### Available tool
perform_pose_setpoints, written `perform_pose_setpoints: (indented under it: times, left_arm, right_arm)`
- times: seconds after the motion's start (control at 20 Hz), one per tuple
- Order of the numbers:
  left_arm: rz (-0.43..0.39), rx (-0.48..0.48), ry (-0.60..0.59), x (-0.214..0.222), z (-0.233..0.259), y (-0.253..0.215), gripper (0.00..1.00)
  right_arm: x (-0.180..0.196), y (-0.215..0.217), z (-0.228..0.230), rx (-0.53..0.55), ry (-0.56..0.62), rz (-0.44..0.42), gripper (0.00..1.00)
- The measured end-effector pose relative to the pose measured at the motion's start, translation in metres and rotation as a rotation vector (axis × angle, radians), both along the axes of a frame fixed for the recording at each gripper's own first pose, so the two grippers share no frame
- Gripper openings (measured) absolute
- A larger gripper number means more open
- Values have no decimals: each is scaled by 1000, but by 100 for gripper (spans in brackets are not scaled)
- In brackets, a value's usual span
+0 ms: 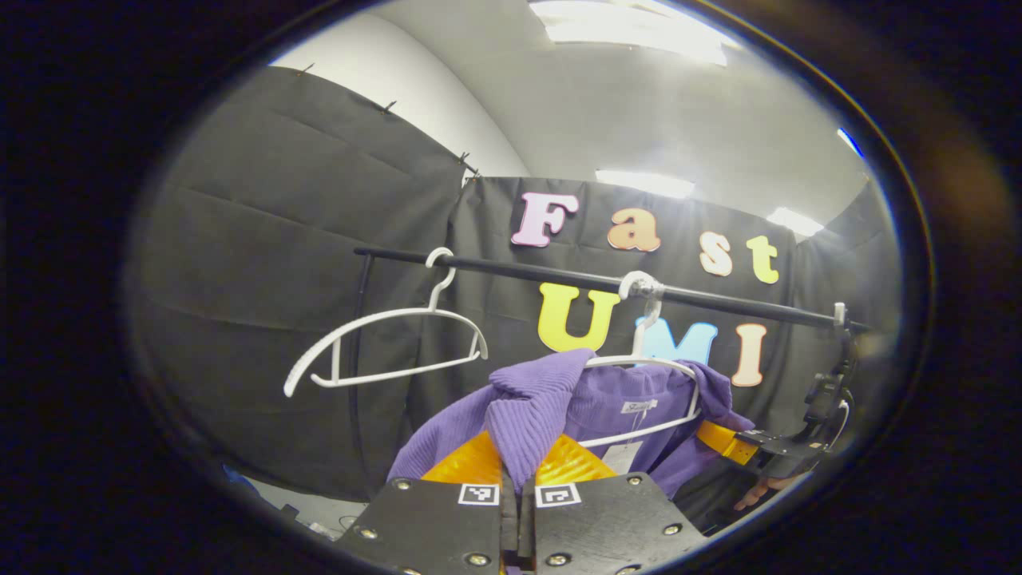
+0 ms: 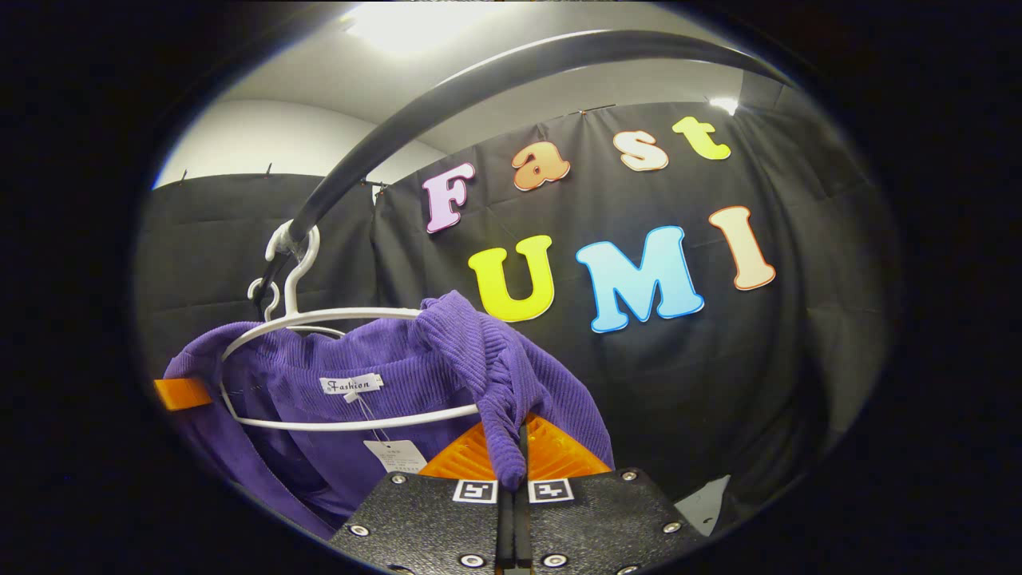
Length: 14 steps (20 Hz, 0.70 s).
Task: Grasp the clothes on the hanger with both hands and then place them into the laundry hamper below.
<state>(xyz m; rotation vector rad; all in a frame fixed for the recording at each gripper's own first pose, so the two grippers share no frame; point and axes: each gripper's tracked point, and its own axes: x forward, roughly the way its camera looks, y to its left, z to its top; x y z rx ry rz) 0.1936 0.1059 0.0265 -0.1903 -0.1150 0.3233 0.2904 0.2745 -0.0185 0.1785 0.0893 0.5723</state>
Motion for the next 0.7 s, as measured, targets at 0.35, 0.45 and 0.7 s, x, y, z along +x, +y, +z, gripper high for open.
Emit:
perform_pose_setpoints:
  times: [0.35,0.45,0.7]
  left_arm:
    - [-59,-7,-51,-20,26,22,1]
    - [-71,-17,-69,-25,34,29,0]
    - [-91,-36,-96,-32,51,55,7]
  right_arm:
    - [-15,10,25,-22,-66,-23,0]
    - [-16,9,31,-25,-75,-36,0]
    - [-21,9,44,-30,-100,-63,0]
